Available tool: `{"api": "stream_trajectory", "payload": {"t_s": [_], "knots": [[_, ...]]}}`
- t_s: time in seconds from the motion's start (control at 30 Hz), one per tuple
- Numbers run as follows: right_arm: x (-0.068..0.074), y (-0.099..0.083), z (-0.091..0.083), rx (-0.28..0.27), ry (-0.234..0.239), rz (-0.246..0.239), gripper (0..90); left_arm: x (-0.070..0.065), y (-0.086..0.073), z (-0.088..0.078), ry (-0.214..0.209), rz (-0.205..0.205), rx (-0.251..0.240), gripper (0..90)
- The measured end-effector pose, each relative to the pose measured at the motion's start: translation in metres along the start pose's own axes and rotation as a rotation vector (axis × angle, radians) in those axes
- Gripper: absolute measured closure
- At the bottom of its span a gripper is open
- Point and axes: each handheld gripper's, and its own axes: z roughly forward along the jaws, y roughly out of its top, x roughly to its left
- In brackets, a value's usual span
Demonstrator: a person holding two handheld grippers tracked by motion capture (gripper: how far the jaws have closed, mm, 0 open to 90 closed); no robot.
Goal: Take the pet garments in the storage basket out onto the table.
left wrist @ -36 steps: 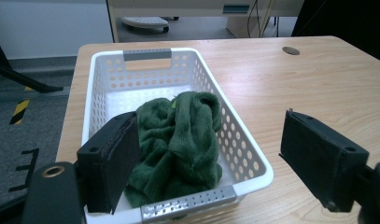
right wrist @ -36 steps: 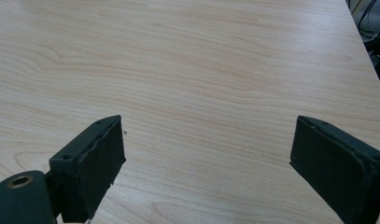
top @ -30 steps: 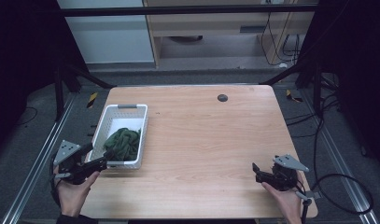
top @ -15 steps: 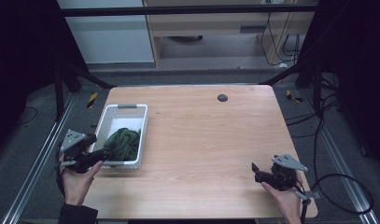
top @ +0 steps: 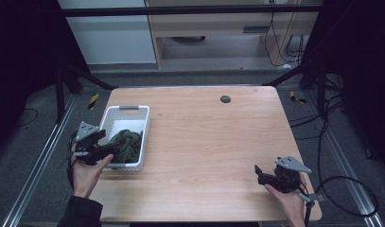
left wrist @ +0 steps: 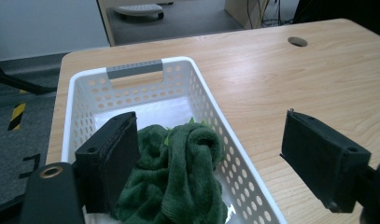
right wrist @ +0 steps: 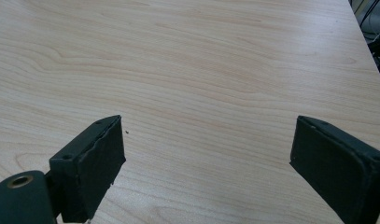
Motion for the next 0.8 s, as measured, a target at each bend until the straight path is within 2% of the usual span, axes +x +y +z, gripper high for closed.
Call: {"api": "stream_trajectory", "payload": {"t_s": [0.33, 0.6, 0.8], "knots": [[0.001, 0.0, 0.001, 0.0, 0.002, -0.01, 9.6, 0.005, 0.007, 0.015, -0.007, 0.005, 0.038, 17.9], [0.0, 0.0, 0.002, 0.004, 0.003, -0.012, 9.6, 0.006, 0.009, 0.031, -0.002, 0.02, 0.096, 17.6], [0.0, 0.0, 0.003, 0.013, 0.006, -0.015, 9.6, 0.01, 0.009, 0.04, -0.007, 0.015, 0.131, 17.6]]}}
